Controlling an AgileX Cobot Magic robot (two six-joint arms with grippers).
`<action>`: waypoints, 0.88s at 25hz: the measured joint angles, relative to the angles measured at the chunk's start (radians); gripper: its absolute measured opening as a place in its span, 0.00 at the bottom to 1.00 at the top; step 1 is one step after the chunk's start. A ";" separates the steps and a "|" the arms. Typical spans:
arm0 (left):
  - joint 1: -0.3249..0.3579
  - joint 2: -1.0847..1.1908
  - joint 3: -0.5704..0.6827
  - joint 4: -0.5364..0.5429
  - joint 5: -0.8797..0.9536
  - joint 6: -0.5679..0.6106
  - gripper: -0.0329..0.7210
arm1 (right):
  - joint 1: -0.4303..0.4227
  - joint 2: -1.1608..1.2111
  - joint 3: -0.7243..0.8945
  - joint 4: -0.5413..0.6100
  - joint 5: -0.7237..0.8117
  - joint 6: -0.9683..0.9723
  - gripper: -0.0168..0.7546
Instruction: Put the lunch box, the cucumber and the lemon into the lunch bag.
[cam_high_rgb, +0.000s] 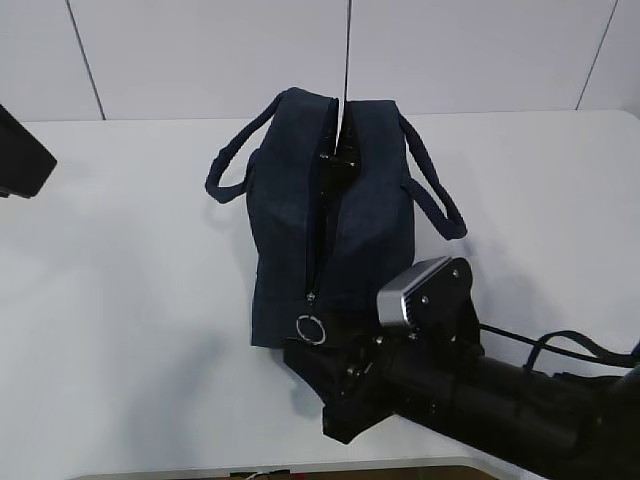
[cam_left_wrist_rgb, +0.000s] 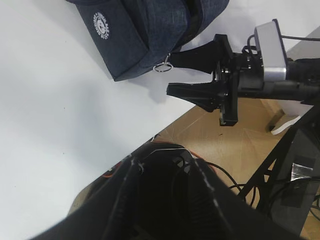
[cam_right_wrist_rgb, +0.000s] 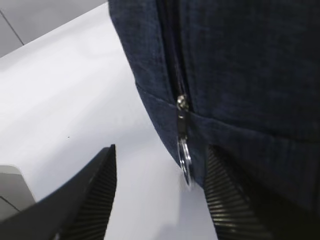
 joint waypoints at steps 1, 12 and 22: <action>0.000 0.000 0.000 0.000 0.000 0.000 0.36 | 0.000 0.004 -0.008 -0.007 0.005 0.002 0.60; 0.000 0.000 0.000 0.000 0.000 0.000 0.36 | 0.000 0.059 -0.063 -0.051 0.026 0.046 0.60; 0.000 0.000 0.000 0.000 0.000 0.000 0.36 | 0.000 0.068 -0.066 -0.039 -0.008 0.052 0.60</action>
